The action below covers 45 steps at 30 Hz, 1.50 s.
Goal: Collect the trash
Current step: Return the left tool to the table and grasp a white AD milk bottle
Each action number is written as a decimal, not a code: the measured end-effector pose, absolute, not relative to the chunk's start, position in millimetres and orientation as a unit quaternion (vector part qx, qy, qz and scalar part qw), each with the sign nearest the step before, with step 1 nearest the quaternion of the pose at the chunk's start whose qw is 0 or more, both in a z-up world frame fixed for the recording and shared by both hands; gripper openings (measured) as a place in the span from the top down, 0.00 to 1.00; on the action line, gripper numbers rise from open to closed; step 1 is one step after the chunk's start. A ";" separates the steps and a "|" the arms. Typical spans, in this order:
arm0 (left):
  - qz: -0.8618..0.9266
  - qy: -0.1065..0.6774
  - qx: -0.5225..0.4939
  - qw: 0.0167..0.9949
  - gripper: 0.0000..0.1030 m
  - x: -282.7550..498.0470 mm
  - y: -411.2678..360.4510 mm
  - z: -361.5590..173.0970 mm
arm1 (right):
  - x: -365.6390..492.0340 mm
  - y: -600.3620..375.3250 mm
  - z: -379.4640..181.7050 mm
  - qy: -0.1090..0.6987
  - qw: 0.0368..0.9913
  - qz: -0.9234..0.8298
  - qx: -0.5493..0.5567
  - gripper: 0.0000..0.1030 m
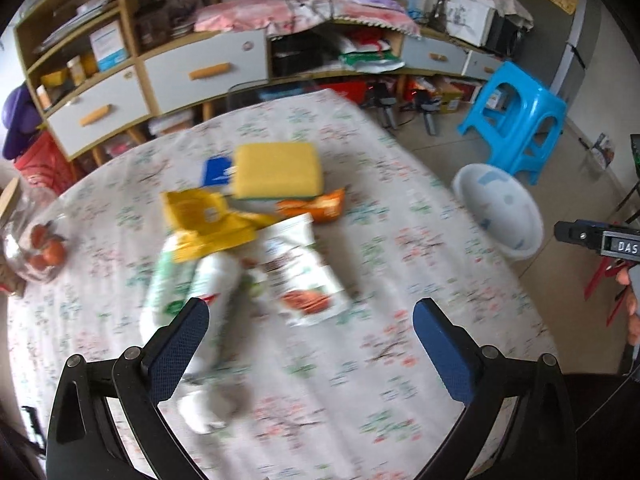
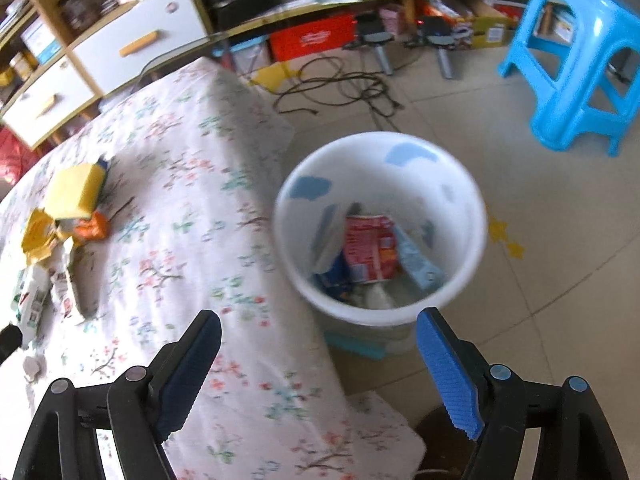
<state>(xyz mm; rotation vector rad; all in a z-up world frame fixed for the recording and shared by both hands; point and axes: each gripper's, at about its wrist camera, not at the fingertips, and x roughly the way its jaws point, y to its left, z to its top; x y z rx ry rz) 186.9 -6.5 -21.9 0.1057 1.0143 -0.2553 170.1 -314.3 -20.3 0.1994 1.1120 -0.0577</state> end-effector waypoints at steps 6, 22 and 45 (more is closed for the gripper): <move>-0.071 0.511 0.028 0.856 0.00 200.8 49.7 -33.1 | 181.7 -276.0 -25.7 0.535 0.842 -0.005 0.074 0.19; -0.041 0.567 -0.096 0.817 0.27 266.7 107.5 -89.8 | 212.4 -214.2 -38.7 0.552 0.831 0.019 0.063 0.19; -0.056 0.568 -0.116 0.813 0.61 209.2 141.1 -73.6 | 216.4 -137.7 -47.8 0.559 0.824 0.072 0.060 0.19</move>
